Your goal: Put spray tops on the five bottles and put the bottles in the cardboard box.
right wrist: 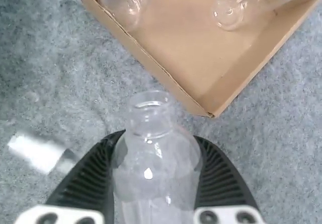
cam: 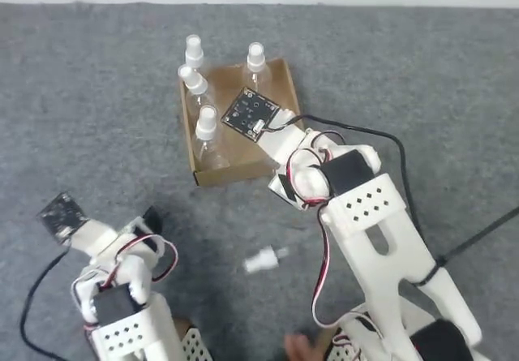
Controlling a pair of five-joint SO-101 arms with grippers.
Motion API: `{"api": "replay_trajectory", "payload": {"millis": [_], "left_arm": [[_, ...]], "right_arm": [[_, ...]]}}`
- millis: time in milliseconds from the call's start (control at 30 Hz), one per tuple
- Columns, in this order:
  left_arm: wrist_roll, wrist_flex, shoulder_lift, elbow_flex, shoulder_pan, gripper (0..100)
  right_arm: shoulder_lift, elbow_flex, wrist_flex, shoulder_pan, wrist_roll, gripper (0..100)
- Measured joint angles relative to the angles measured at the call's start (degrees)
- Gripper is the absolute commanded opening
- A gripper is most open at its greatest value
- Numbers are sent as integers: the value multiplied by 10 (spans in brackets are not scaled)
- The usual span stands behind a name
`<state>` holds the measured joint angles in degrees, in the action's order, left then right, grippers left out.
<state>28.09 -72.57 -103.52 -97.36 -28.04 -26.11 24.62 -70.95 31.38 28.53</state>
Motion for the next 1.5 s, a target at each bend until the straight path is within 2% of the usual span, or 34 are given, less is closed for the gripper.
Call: {"api": "replay_trajectory", "payload": {"millis": [133,267,967,1500], "left_arm": [[-3,0,0,0,52,250],[-3,0,0,0,70,250],[-3,0,0,0,73,250],[-3,0,0,0,73,250]], "right_arm": [[0,0,0,0,0,41],[0,0,0,0,0,41],[0,0,0,0,0,40],[-186,33,-21,0,-120,46]]}}
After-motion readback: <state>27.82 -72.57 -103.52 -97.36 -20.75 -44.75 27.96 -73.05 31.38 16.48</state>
